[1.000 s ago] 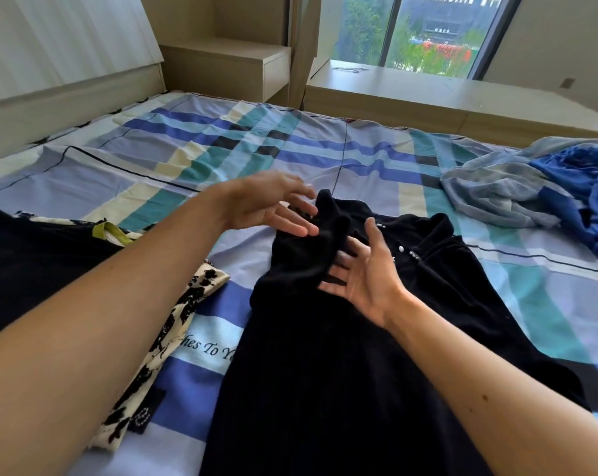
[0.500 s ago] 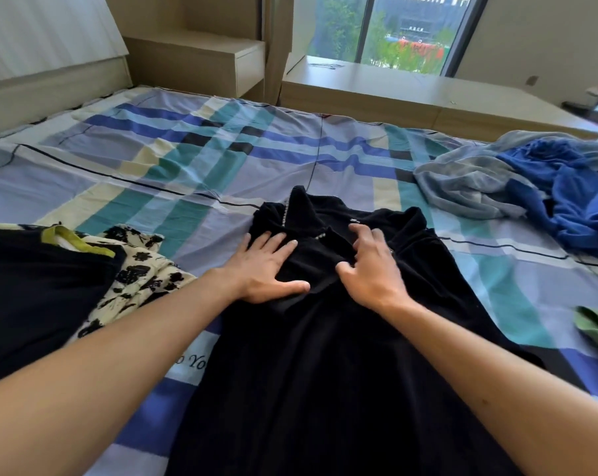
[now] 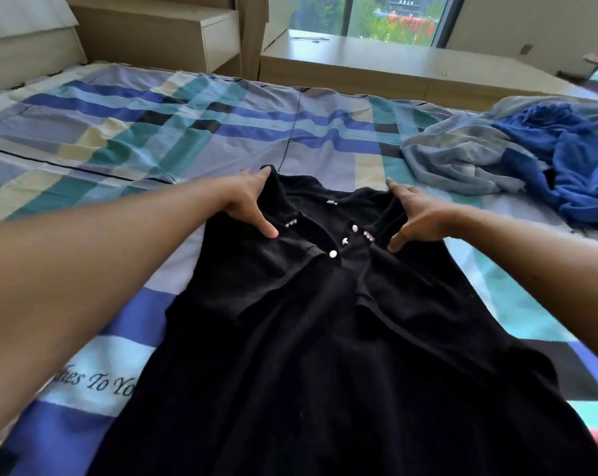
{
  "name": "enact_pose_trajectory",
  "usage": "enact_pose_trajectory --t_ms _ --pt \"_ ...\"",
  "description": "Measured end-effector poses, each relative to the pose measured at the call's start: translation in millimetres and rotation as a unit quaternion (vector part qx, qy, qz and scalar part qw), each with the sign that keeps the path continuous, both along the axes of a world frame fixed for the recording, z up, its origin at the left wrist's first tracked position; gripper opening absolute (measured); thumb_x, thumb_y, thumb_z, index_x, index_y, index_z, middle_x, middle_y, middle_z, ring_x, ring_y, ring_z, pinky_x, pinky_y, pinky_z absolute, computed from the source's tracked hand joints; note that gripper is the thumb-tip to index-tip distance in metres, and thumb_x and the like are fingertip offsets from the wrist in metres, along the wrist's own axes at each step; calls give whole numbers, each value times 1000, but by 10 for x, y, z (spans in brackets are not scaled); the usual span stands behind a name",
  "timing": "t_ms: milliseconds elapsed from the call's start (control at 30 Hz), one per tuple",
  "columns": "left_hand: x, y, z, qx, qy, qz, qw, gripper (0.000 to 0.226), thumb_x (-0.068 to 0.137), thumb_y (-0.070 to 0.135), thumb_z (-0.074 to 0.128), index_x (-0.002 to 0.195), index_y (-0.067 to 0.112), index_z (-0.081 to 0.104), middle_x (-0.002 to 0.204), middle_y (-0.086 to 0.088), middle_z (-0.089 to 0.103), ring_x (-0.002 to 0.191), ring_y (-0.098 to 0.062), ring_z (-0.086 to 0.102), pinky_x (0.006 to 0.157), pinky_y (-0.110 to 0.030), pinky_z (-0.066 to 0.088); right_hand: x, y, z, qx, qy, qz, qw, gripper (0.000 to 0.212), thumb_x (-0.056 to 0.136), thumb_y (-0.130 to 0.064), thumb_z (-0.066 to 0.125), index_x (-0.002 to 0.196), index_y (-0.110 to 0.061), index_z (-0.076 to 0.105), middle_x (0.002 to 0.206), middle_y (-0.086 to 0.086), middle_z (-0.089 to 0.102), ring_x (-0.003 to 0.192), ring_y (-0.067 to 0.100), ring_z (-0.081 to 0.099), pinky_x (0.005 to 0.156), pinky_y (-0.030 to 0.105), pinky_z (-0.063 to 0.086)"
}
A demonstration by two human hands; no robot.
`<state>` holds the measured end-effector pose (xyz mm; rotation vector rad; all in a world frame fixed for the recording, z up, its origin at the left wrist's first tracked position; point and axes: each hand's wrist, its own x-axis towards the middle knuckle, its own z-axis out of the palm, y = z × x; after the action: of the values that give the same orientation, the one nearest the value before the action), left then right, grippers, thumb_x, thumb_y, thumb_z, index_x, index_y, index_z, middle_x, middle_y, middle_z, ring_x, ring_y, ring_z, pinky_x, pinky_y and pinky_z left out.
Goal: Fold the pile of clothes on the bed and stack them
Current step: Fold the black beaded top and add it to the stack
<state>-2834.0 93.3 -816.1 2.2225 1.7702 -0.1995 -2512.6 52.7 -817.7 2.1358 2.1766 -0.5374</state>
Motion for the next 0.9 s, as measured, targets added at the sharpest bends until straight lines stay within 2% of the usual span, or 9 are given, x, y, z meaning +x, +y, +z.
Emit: enact_pose_trajectory --t_ms 33,100,167,233,300,433,533,733,900 --pt "59 33 44 -12 19 2 1000 145 50 61 90 158 16 5 160 -12 29 144 -31 35 117 -44 32 -16 74 -1 -11 5 7 1000 141 61 -22 93 160 -21 -7 166 10 12 152 26 18 122 34 23" --pt "194 52 128 -25 48 -3 999 129 39 60 91 147 13 37 144 -9 52 126 -31 54 108 -44 44 -54 173 35 -23 4 11 1000 136 60 -20 94 159 -13 1 158 14 32 143 30 36 115 36 36" --pt "310 72 169 -30 54 -17 998 95 48 49 94 127 12 57 123 -5 64 109 -30 63 97 -40 51 -108 227 101 -41 -27 21 999 106 62 -19 93 149 -5 34 134 13 57 119 31 58 92 38 54" --pt "394 64 186 -19 61 -30 998 71 60 35 93 120 14 61 112 -4 64 103 -29 62 88 -35 50 -194 215 148 -55 -79 46 994 66 63 -21 91 121 -4 64 103 9 69 93 30 67 72 40 60" --pt "407 65 195 12 64 -33 997 63 66 33 91 120 17 63 110 -4 63 100 -27 60 83 -35 48 -266 200 168 -36 -128 69 989 45 63 -24 89 102 -7 73 92 9 69 87 30 67 76 41 60" --pt "374 50 396 216 62 27 974 44 79 42 78 117 26 63 118 -9 62 114 -34 58 96 -40 40 -192 188 371 174 -126 43 976 30 71 -24 80 96 -14 67 111 13 63 105 33 60 85 40 54" --pt "345 -21 655 297 3 48 954 33 83 35 74 112 24 62 116 -13 62 115 -36 56 102 -44 36 -134 75 668 273 -76 13 959 20 76 -21 69 94 -19 60 107 18 64 100 39 62 86 49 54" --pt "167 -597 873 291 -95 9 952 29 75 11 65 102 22 62 106 -13 66 104 -36 59 89 -43 50 -177 -613 997 310 -91 66 944 32 73 -22 66 103 -18 53 98 17 60 97 41 61 78 44 45" --pt "-64 -1452 859 283 -172 -70 941 19 70 17 73 83 21 59 83 -4 62 82 -30 60 71 -38 49 -157 -1592 942 278 -32 68 958 25 63 -27 64 82 -22 50 80 10 61 81 38 62 69 42 52"
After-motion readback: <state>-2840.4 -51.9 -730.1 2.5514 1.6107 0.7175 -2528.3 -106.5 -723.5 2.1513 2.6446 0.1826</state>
